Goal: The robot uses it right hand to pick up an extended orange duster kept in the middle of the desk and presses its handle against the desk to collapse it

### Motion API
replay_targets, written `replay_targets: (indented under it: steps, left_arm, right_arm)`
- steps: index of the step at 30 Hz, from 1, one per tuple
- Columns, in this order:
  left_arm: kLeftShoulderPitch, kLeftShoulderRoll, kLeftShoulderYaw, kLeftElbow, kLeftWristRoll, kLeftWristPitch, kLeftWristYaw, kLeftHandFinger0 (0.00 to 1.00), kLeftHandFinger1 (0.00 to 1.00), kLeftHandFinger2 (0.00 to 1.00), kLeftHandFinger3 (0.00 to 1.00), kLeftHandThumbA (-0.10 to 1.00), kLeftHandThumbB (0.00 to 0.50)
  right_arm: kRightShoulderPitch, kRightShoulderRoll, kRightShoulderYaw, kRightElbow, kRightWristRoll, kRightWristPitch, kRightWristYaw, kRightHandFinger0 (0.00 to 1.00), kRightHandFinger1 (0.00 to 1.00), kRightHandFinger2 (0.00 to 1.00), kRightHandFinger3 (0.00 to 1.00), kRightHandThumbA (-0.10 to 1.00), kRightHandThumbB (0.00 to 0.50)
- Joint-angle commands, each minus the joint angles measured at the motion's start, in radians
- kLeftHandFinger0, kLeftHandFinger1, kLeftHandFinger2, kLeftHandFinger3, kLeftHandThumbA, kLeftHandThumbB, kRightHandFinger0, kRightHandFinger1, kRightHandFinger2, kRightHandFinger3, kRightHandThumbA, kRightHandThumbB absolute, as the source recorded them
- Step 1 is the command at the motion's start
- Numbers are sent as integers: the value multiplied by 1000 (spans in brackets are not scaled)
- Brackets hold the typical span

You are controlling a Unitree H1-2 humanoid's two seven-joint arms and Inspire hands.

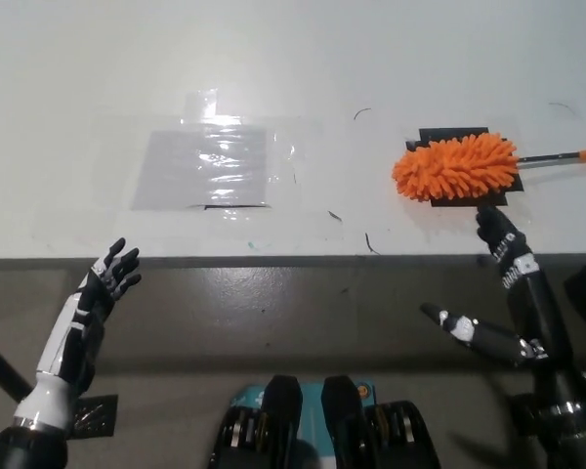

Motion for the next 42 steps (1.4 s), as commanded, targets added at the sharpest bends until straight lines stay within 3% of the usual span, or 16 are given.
replay_targets:
  steps: [1,3,5,10,11,12,15,20,21,25,30,32,36,40,41,42]
  left_arm:
    - [-7,7,-11,-71,-32,-39,-39,1000,1000,1000,1000,1000,229]
    - [-7,7,-11,-73,-35,-38,-42,1000,1000,1000,1000,1000,229]
    - [2,4,-24,-92,-36,-39,-54,1000,1000,1000,1000,1000,243]
    - [10,-1,-30,-111,-40,-28,-59,1000,1000,1000,1000,1000,265]
    - [14,-8,-41,-124,-52,-26,-72,1000,1000,1000,1000,1000,289]
    - [18,-7,-45,-124,-58,-30,-80,1000,1000,1000,1000,1000,299]
    - [22,-7,-51,-130,-58,-29,-87,1000,1000,1000,1000,1000,311]
    - [27,-3,-58,-132,-67,-32,-99,1000,1000,1000,1000,1000,330]
    - [28,-2,-58,-133,-66,-32,-99,1000,1000,1000,1000,1000,331]
    - [35,-5,-59,-137,-69,-32,-98,1000,1000,1000,1000,1000,349]
    - [48,-7,-51,-141,-68,-20,-93,1000,1000,1000,1000,1000,345]
    - [48,-7,-51,-141,-68,-20,-93,1000,1000,1000,1000,1000,345]
    - [58,-7,-44,-135,-66,-29,-88,1000,1000,1000,1000,1000,331]
    - [60,-7,-43,-135,-66,-29,-89,1000,1000,1000,1000,1000,332]
    - [63,-3,-41,-122,-59,-46,-91,1000,1000,1000,1000,1000,317]
    - [67,-3,-41,-123,-61,-44,-92,1000,1000,1000,1000,1000,316]
  right_arm:
    - [24,-30,-46,-160,-45,-49,-33,1000,1000,1000,1000,1000,227]
    - [25,-30,-50,-172,-49,-40,-31,1000,1000,1000,1000,1000,227]
    - [-10,-59,-84,-237,-97,9,-38,1000,1000,1000,1000,1000,279]
    - [-40,-102,-99,-282,-142,58,-22,1000,1000,1000,1000,1000,275]
    - [-98,-166,-117,-333,-127,148,12,1000,1000,1000,1000,1000,280]
    - [-133,-196,-120,-357,-147,220,34,1000,1000,1000,1000,1000,346]
    - [-207,-271,-108,-395,-196,373,88,1000,1000,1000,1000,1000,392]
    - [-361,-380,-59,-368,-198,524,183,1000,1000,1000,1000,1000,311]
    - [-372,-385,-54,-364,-196,533,187,1000,1000,1000,1000,989,275]
    - [-472,-444,0,-271,-252,526,222,1000,1000,1000,1000,1000,306]
    - [-688,-517,140,-111,-315,602,345,1000,1000,1000,1000,1000,357]
    - [-692,-525,151,-110,-310,610,341,1000,1000,1000,1000,1000,358]
    - [-926,-537,318,117,-336,655,533,1000,1000,1000,1000,933,349]
    - [-937,-545,341,126,-323,664,533,1000,1000,1000,1000,931,349]
    - [-1023,-502,409,309,-352,619,574,1000,1000,1000,1000,978,413]
    - [-1045,-492,427,354,-353,609,582,1000,1000,1000,1000,977,415]
